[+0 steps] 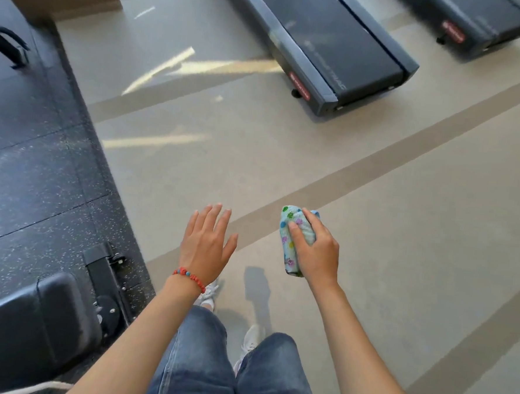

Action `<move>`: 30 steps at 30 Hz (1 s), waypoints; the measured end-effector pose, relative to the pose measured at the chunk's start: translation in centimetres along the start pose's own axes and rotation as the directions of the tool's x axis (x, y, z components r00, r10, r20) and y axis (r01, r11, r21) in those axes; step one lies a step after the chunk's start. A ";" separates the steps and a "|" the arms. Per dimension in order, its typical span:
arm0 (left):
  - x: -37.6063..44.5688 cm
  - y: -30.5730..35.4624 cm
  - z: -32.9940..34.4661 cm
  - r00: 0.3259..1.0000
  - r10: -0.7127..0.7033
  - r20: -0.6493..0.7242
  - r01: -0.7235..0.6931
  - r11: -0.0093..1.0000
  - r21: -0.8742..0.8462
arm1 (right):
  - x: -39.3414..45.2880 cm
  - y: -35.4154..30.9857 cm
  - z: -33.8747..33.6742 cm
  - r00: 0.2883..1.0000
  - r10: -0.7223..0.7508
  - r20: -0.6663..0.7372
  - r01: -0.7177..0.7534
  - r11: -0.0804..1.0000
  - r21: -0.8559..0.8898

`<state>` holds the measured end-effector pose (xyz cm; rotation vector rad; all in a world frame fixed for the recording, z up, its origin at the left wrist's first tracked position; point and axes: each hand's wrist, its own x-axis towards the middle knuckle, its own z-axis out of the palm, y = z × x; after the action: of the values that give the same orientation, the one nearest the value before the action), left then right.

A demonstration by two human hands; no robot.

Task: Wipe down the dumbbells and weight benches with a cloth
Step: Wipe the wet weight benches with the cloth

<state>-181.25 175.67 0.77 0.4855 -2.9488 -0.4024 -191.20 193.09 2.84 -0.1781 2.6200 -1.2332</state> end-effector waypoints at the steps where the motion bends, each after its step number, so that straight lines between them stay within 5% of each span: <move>1: 0.8 -1.0 -0.1 1.000 -0.022 -0.009 0.022 1.000 0.002 | 1.0 -0.8 0.9 1.000 -0.010 0.017 0.010 1.000 -0.004; 16: 16.6 -21.6 -3.6 0.977 -0.209 -0.027 0.210 0.978 0.006 | 17.5 -17.4 18.3 0.975 -0.100 0.197 0.105 0.994 -0.014; 30: 33.0 -30.6 -4.8 0.916 -0.395 -0.063 0.396 0.918 -0.003 | 35.9 -27.4 26.6 0.916 -0.222 0.334 0.244 0.969 -0.026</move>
<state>-202.44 135.63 -0.60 1.0839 -2.7818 -0.4030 -218.46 148.41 1.73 -0.6676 2.3964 -1.0730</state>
